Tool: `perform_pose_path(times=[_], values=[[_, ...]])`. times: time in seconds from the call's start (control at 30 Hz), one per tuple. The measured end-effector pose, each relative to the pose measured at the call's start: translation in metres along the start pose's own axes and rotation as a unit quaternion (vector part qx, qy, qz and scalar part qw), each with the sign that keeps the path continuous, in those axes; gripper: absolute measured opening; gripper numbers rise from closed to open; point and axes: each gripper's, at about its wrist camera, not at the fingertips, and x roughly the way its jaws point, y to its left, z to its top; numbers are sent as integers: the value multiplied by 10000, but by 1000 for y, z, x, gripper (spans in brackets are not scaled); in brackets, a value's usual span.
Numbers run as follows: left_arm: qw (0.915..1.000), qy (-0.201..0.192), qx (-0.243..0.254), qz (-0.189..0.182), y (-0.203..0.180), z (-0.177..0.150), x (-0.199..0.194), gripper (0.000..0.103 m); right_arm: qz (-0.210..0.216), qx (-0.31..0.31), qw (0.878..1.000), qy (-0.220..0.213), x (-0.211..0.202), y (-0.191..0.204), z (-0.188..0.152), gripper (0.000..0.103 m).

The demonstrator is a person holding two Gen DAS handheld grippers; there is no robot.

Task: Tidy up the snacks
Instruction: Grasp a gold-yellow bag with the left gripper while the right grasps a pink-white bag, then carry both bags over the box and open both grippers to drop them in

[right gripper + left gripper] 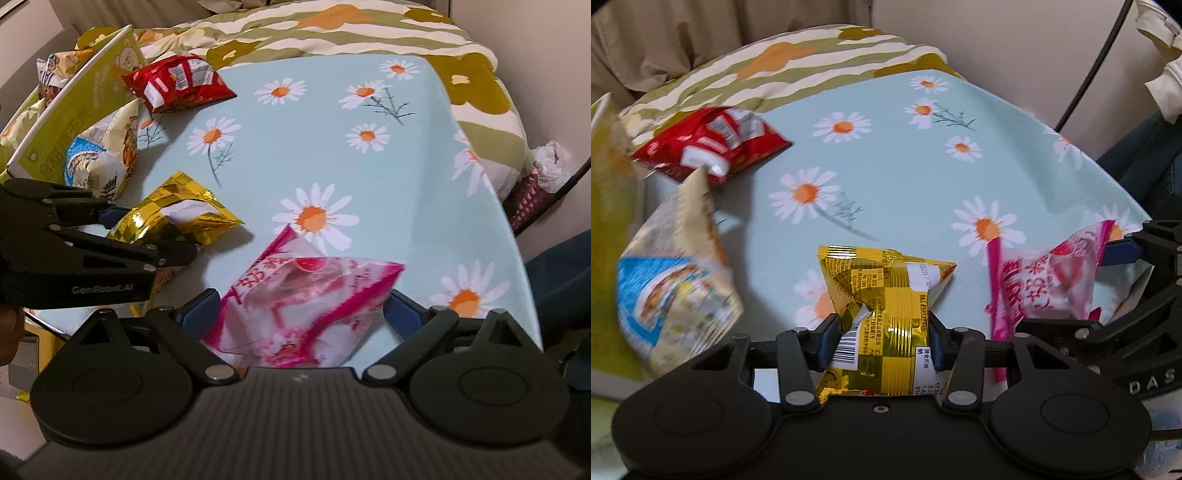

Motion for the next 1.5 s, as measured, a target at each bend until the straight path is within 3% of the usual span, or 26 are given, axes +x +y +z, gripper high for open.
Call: perform_pose_path(times=[0.3,0.47,0.53,0.9,1.27,1.5], values=[[9995,14,-255,171,13,-18,-9,51,-236,-18,9997,-8,13,12,0,103],[9994,-32,-268,235,12,-21,-11,51,-325,-114,9994,-33,17,18,-3,91],[9992,-60,-302,246,13,-22,-11,51,-361,-168,9992,-91,16,20,-4,81],[9983,-351,-389,237,7,-17,-30,50,-248,83,9994,-245,2,13,6,63],[9936,-863,-569,461,1,-3,-78,50,-110,-77,9978,-642,-43,19,27,54],[9833,-1297,-1030,751,12,-4,-132,50,123,-401,9941,-1002,-78,38,48,53]])
